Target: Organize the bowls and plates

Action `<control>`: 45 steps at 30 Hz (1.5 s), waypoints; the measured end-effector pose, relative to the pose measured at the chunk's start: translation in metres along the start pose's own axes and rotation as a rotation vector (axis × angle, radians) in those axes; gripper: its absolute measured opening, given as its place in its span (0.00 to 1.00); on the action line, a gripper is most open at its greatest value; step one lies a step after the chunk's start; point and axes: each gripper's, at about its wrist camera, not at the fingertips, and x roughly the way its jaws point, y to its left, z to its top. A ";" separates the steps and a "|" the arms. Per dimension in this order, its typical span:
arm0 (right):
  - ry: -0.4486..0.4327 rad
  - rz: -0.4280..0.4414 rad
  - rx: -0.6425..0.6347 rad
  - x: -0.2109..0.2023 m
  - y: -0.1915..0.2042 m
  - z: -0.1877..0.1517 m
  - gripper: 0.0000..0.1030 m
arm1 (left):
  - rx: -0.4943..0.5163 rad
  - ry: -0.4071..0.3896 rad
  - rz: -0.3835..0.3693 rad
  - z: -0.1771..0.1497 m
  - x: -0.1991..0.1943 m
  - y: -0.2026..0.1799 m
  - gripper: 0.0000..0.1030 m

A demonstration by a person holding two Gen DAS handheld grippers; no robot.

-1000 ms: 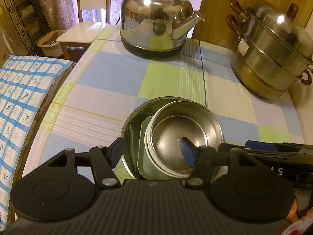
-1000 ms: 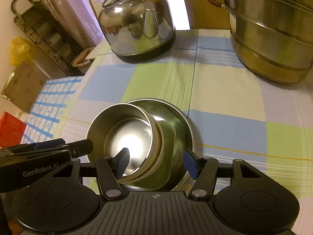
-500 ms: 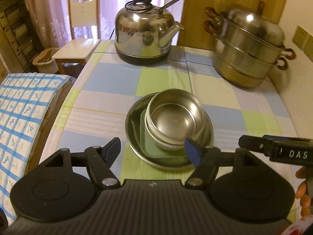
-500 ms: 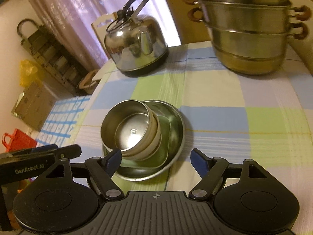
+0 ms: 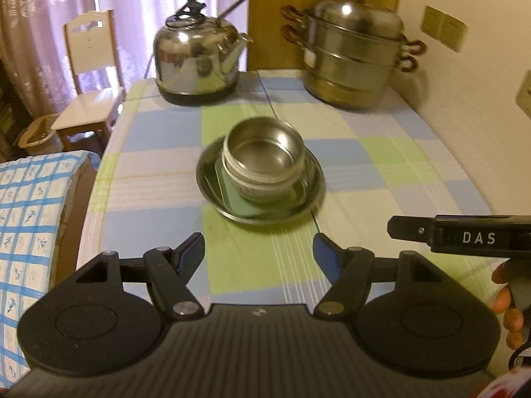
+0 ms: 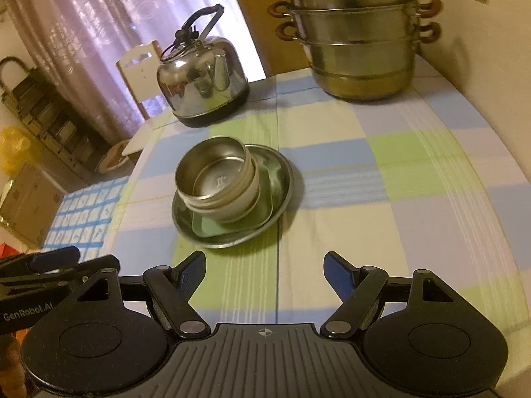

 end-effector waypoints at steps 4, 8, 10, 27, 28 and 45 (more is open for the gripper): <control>0.000 -0.014 0.037 -0.013 0.007 -0.027 0.76 | 0.033 0.017 -0.034 -0.019 -0.010 0.002 0.68; 0.004 -0.046 0.041 -0.024 0.015 -0.049 0.75 | 0.044 0.035 -0.051 -0.034 -0.016 0.005 0.68; 0.004 -0.054 0.040 -0.030 0.016 -0.058 0.75 | 0.042 0.045 -0.061 -0.040 -0.018 0.006 0.68; 0.012 -0.091 -0.017 -0.060 0.002 -0.090 0.76 | 0.015 0.106 -0.071 -0.068 -0.031 -0.017 0.68; 0.015 -0.090 -0.022 -0.062 0.001 -0.091 0.75 | 0.014 0.108 -0.071 -0.069 -0.031 -0.020 0.68; 0.050 -0.063 -0.050 -0.061 -0.015 -0.087 0.75 | 0.001 0.111 -0.047 -0.065 -0.027 -0.042 0.68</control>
